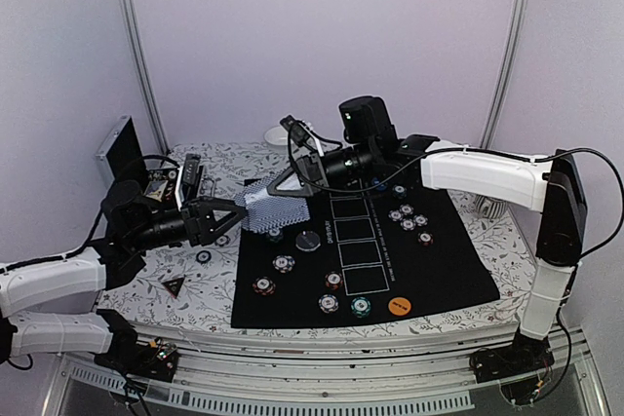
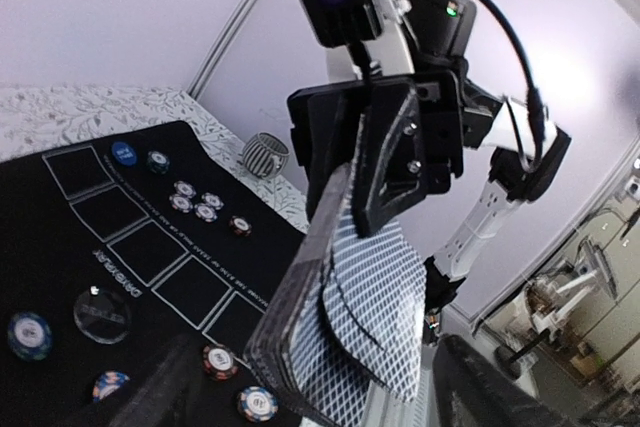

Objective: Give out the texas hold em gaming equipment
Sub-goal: Adjust the poker card.

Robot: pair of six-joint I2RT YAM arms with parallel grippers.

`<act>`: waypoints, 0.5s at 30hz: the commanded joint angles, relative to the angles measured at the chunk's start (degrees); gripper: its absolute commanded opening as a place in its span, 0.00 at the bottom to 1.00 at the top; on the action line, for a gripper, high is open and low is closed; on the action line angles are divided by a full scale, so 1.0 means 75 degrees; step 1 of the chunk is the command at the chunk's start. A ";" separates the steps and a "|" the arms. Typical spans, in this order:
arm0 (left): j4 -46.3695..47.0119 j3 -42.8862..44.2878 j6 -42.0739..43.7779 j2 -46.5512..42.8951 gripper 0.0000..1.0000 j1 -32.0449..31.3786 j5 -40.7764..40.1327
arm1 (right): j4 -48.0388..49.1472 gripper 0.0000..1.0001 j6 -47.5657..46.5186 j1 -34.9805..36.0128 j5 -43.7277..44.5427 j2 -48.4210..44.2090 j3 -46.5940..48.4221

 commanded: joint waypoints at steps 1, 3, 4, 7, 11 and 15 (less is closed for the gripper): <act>0.0571 -0.0078 0.0012 0.0292 0.68 -0.0068 0.0321 | 0.0461 0.02 0.0147 0.0052 -0.0287 0.0003 0.0096; 0.0713 -0.0125 0.0007 0.0348 0.54 -0.0067 0.0344 | 0.0511 0.02 0.0178 0.0056 -0.0344 0.0029 0.0130; 0.0813 -0.0154 -0.0015 0.0367 0.46 -0.0073 0.0335 | 0.0514 0.02 0.0192 0.0072 -0.0367 0.0041 0.0141; 0.1089 -0.0165 -0.0077 0.0398 0.46 -0.0074 0.0342 | 0.0521 0.02 0.0205 0.0081 -0.0380 0.0077 0.0161; 0.0973 -0.0133 -0.0020 0.0441 0.40 -0.0085 0.0173 | 0.0532 0.02 0.0198 0.0125 -0.0433 0.0089 0.0181; 0.0507 -0.0055 0.0190 0.0496 0.24 -0.0086 -0.0172 | 0.0635 0.02 0.0200 0.0184 -0.0681 0.0102 0.0246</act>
